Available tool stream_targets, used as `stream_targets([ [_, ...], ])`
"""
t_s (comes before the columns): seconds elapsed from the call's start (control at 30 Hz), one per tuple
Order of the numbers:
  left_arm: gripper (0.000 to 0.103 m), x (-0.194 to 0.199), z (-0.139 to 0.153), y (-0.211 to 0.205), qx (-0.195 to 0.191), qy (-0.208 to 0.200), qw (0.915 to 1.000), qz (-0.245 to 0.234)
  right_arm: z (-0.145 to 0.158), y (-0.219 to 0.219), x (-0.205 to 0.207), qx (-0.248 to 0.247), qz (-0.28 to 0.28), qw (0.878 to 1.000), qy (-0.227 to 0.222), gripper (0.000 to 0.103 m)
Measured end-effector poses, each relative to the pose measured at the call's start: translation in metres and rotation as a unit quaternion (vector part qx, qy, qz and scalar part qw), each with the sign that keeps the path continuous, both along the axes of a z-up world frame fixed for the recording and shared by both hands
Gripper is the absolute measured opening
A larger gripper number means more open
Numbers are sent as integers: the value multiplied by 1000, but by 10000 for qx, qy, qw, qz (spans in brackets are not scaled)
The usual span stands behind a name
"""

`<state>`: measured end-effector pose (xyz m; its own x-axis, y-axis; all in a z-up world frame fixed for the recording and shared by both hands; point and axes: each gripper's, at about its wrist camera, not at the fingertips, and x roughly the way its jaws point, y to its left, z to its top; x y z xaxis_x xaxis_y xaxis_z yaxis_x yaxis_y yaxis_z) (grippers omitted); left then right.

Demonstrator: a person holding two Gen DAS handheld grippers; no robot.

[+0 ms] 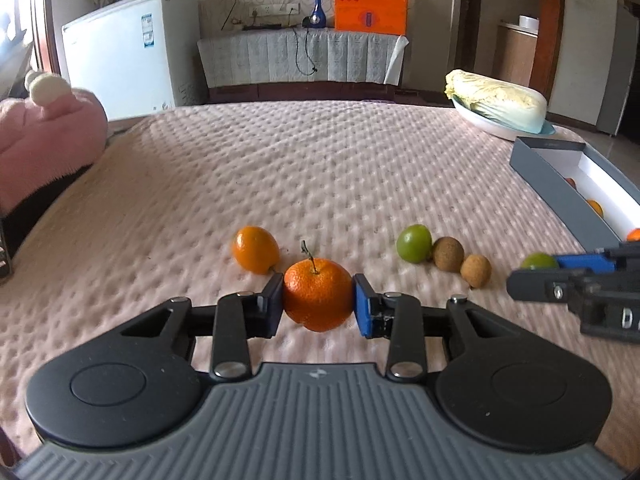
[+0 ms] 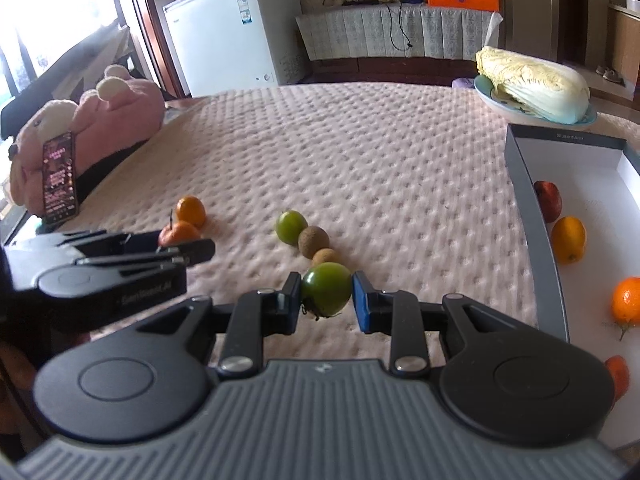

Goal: Organize fruits
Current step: 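Carry the green tomato over the box with the right tool while the left tool carries the tangerine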

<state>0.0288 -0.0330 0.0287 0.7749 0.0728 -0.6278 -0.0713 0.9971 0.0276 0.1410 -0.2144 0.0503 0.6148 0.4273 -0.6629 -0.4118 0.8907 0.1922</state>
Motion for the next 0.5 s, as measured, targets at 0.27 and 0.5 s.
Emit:
stream_targets([
  [0.27,41,-26,12,-7,89,-153,9998,-15,9,-4,-13,-7,11,9998,-175,31],
  [0.5,41,-38,10,-7,224,-72,9997,77,14,-15,-21,64,-34,9997,-229,30],
])
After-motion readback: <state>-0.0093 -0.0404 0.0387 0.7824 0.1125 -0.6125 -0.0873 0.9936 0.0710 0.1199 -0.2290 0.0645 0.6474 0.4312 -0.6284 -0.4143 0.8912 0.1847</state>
